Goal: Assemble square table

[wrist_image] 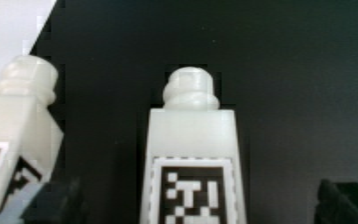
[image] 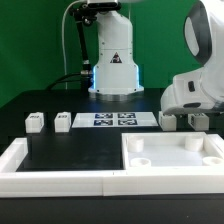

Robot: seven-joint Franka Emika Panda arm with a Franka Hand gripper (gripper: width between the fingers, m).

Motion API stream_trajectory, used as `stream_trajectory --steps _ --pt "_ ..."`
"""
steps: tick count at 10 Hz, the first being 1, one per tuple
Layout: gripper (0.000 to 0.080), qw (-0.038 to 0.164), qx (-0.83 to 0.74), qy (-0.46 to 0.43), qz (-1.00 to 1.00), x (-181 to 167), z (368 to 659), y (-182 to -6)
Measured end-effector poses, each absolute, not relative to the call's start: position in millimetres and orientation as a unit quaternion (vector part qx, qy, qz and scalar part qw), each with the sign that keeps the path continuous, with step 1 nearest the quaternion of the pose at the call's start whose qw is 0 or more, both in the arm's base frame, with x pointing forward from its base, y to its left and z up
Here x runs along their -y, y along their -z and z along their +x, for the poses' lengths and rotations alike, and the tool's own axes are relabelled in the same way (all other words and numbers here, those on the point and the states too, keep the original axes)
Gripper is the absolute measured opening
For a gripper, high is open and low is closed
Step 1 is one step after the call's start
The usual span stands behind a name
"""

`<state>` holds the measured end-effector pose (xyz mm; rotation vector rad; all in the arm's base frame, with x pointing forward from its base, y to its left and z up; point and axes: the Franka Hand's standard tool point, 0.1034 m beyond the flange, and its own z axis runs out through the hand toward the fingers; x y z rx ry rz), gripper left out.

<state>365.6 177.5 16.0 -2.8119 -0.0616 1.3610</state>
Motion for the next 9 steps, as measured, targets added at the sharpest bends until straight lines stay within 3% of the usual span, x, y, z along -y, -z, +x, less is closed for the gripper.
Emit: stream_trajectory --steps 3,5,6,7,9 --pt "0.0649 0.006 0.02 -0.442 -0.897 -177.8 360.0 -9.3" --pt "0.0399 0.005 0.021 -0.444 -0.896 -178.4 358.5 -8.2" --pt "0.0399 0.005 0.021 -0.444 -0.896 -178.5 358.3 -8.1" --pt "0.0287 0.005 0.021 -0.444 -0.896 -178.5 358.3 -8.1" --pt "0.0287 0.006 0.02 -0.444 -0.896 -178.0 358.5 -8.1"
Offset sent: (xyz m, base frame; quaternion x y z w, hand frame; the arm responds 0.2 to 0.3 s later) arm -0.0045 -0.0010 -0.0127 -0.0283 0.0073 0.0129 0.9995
